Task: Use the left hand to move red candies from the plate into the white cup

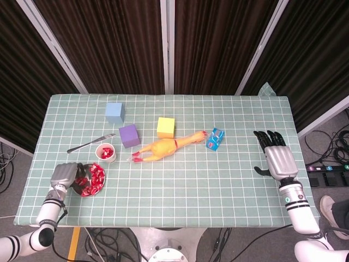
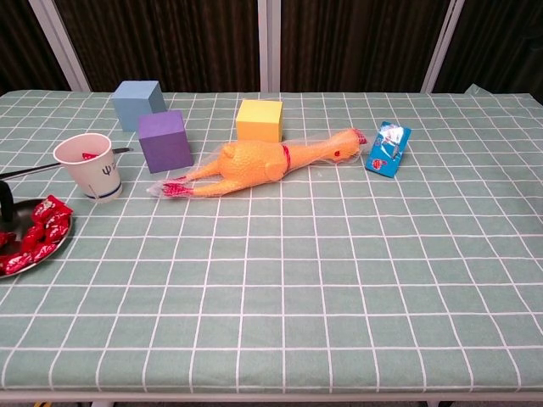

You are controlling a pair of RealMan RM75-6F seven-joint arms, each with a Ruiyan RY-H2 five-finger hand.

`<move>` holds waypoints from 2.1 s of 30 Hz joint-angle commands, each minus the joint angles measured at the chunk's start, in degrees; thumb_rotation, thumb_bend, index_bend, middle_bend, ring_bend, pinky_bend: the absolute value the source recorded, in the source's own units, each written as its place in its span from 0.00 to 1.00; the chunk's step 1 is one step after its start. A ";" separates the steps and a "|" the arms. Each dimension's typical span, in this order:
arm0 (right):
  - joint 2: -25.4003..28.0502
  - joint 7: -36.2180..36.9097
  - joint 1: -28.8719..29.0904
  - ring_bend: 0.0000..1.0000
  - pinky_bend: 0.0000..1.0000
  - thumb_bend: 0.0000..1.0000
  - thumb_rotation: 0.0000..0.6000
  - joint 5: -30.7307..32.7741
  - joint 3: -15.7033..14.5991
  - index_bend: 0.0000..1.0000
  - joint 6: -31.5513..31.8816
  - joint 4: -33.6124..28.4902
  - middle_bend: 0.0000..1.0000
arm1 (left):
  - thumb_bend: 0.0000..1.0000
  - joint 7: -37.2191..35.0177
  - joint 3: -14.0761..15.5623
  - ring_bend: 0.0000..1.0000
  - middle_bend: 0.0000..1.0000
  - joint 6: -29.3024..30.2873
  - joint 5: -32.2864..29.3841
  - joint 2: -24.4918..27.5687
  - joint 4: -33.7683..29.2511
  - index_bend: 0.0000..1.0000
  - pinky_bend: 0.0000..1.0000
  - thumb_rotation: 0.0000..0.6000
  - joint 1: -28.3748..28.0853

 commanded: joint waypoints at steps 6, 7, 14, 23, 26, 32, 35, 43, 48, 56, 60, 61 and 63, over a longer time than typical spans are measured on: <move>-0.14 -0.14 0.12 0.00 0.00 0.10 1.00 0.16 -0.03 0.03 -0.04 0.04 0.09 | 0.18 1.07 0.50 0.98 0.67 -1.06 -0.73 -0.86 1.49 0.58 1.00 1.00 -0.53; -0.14 -0.17 0.13 0.00 0.00 0.10 1.00 0.17 -0.04 0.03 -0.02 0.03 0.09 | 0.19 1.18 0.52 0.98 0.67 -1.19 -0.86 -1.01 1.69 0.58 1.00 1.00 -0.61; -0.11 -0.22 0.21 0.00 0.00 0.10 1.00 0.32 0.00 0.03 0.01 -0.03 0.09 | 0.24 1.43 0.41 0.99 0.72 -1.15 -0.73 -1.90 2.73 0.63 1.00 1.00 -0.91; -0.11 -0.02 0.27 0.00 0.00 0.10 1.00 0.30 0.02 0.03 0.01 0.10 0.09 | 0.29 0.71 -0.08 1.00 0.77 -0.21 0.43 -1.72 2.45 0.68 1.00 1.00 -0.69; -0.03 0.05 0.30 0.00 0.00 0.10 1.00 0.26 0.04 0.03 -0.03 0.10 0.09 | 0.30 -0.10 -0.80 1.00 0.77 0.40 1.03 -0.82 1.13 0.68 1.00 1.00 -0.62; -0.05 0.44 0.47 0.00 0.00 0.10 1.00 0.10 0.16 0.03 -0.25 0.29 0.09 | 0.30 -1.07 -2.28 1.00 0.77 2.37 2.94 2.23 -3.39 0.68 1.00 1.00 -0.64; -0.02 0.64 0.53 0.00 0.00 0.10 1.00 -0.09 0.21 0.03 -0.30 0.30 0.09 | 0.30 -0.68 -2.87 1.00 0.77 3.89 3.47 3.60 -5.50 0.69 1.00 1.00 -0.66; 0.34 1.28 0.27 0.00 0.00 0.10 1.00 -0.55 0.12 0.03 -0.09 0.08 0.09 | 0.30 0.13 -6.27 1.00 0.77 6.55 5.36 4.89 -8.69 0.69 1.00 1.00 -2.73; 0.69 1.54 -0.10 0.00 0.00 0.10 1.00 -1.66 -0.05 0.03 0.61 -0.67 0.09 | 0.30 2.62 -8.49 1.00 0.77 7.22 6.12 3.20 -8.79 0.68 1.00 1.00 -5.83; 1.12 2.01 -0.68 0.00 0.00 0.10 1.00 -1.87 0.02 0.03 1.32 -0.84 0.09 | 0.30 5.63 -9.99 1.00 0.77 5.69 3.47 0.84 -7.02 0.68 1.00 1.00 -9.62; 0.92 1.97 -0.57 0.00 0.00 0.10 1.00 -1.81 -0.08 0.03 0.94 -0.60 0.09 | 0.30 5.86 -9.58 1.00 0.76 4.56 2.42 -0.60 -5.38 0.68 1.00 1.00 -10.54; 0.92 1.96 -0.57 0.00 0.00 0.10 1.00 -1.79 -0.07 0.03 0.93 -0.56 0.09 | 0.30 5.83 -9.47 1.00 0.75 4.27 2.28 -0.85 -4.89 0.67 1.00 1.00 -10.72; 0.96 2.02 -0.61 0.00 0.00 0.10 1.00 -1.68 0.06 0.03 1.05 -0.47 0.09 | 0.30 5.67 -9.25 1.00 0.74 3.79 2.02 -1.41 -3.72 0.65 1.00 1.00 -11.02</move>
